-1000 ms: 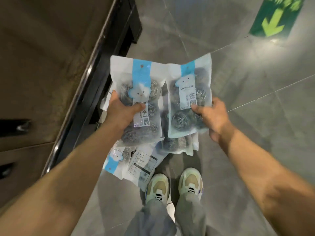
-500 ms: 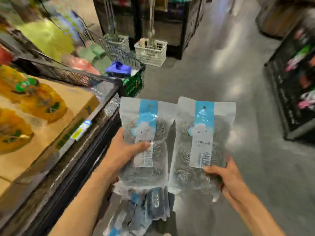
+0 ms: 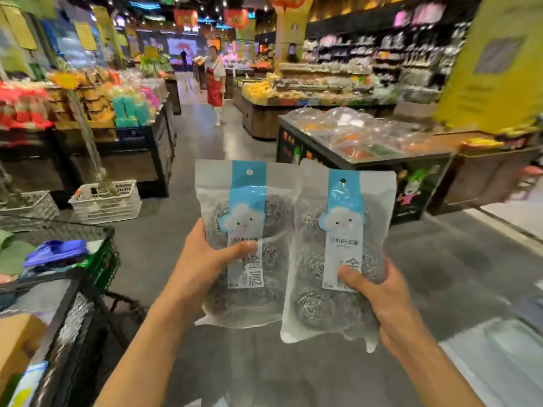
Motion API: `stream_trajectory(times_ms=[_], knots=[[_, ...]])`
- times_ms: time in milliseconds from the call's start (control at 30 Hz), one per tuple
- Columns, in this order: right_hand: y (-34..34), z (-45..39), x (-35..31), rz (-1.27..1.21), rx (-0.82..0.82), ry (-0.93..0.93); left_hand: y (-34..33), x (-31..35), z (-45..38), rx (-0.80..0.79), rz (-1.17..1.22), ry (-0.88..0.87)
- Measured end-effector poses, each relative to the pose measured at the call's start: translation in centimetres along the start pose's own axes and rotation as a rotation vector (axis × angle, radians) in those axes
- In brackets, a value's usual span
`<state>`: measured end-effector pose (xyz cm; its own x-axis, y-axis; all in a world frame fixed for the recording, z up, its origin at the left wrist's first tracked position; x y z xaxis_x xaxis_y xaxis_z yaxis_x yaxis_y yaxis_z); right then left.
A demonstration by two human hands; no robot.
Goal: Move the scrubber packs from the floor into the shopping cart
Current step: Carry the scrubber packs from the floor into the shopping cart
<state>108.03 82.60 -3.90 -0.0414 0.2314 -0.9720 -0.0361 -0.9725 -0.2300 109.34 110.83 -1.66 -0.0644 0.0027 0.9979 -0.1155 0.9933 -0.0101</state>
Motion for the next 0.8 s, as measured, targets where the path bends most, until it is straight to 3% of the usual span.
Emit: stream_trajectory(times_ms=[333, 800], knots=[[18.2, 15.9, -5.7, 0.19, 0.674, 0.197, -22.6, 0.6, 4.0, -0.525, 0.017, -0.026], [36.4, 42.6, -9.5, 0.221, 1.233, 0.32, -51.4, 2.5, 24.9, -1.072, 0.092, -0.021]])
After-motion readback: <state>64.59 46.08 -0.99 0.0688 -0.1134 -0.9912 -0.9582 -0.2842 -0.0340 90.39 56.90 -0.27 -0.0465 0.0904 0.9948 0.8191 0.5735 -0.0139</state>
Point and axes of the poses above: each hand's wrist, its own z-axis away from the middle knuckle, its own y-axis out of the back of the hand, x = y × z, the point moved 5 cm from there along -z, towards the middle knuckle, and after that the axes turned 2 degrees about -x, right-handed, at the moved point
